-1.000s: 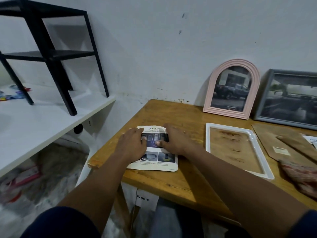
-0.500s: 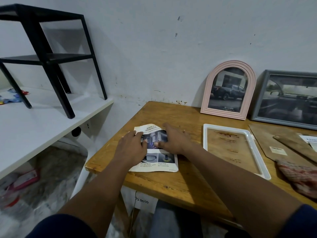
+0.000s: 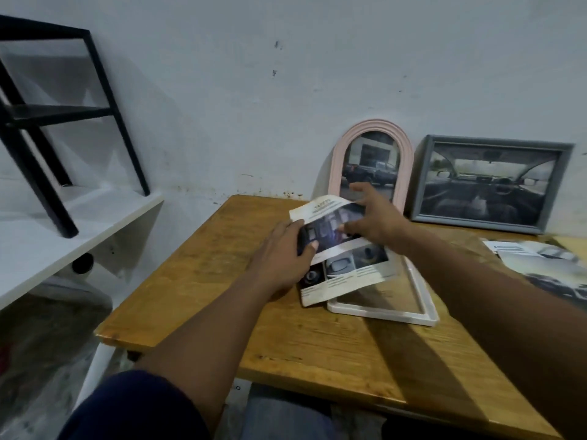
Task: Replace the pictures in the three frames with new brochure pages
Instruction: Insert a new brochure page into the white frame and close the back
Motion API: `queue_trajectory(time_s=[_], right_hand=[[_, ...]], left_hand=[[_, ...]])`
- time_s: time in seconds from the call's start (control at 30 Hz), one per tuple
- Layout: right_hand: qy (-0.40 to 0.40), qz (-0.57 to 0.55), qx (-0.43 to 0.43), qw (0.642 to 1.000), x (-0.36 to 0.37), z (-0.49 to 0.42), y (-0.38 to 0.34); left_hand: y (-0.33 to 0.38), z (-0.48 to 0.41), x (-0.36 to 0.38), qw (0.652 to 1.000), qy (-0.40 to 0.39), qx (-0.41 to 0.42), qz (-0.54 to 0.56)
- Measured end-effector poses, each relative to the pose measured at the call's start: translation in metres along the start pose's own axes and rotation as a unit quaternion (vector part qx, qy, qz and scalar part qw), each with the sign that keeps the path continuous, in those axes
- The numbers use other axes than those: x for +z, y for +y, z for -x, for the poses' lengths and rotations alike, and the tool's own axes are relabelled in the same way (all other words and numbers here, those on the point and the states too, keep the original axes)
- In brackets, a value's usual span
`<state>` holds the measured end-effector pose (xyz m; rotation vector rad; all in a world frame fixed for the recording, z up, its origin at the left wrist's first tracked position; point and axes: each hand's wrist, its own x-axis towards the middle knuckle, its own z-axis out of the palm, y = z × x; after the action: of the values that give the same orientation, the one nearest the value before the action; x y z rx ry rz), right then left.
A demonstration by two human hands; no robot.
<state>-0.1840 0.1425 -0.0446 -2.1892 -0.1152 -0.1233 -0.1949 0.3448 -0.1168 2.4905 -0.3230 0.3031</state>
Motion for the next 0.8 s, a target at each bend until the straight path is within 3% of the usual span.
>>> queue_trajectory(time_s=[0.17,0.33,0.6,0.8], right_hand=[[0.039,-0.003,0.096,0.995,-0.062,0.022,0.055],[0.037,0.071,0.166,0.983,-0.059,0.035,0.082],[0.018,0.286,0.077,0.955,-0.025,0.037,0.095],[-0.029,0.375,0.037,0.926,-0.005,0.044,0.103]], left_hand=[[0.056,-0.016,0.037,0.997,-0.065,0.052,-0.004],[0.059,-0.017,0.058,0.990,-0.120,0.066,-0.045],[0.040,-0.015,0.060,0.993,-0.095,0.066,-0.013],[0.034,-0.013,0.064,0.995,-0.070,0.070,0.018]])
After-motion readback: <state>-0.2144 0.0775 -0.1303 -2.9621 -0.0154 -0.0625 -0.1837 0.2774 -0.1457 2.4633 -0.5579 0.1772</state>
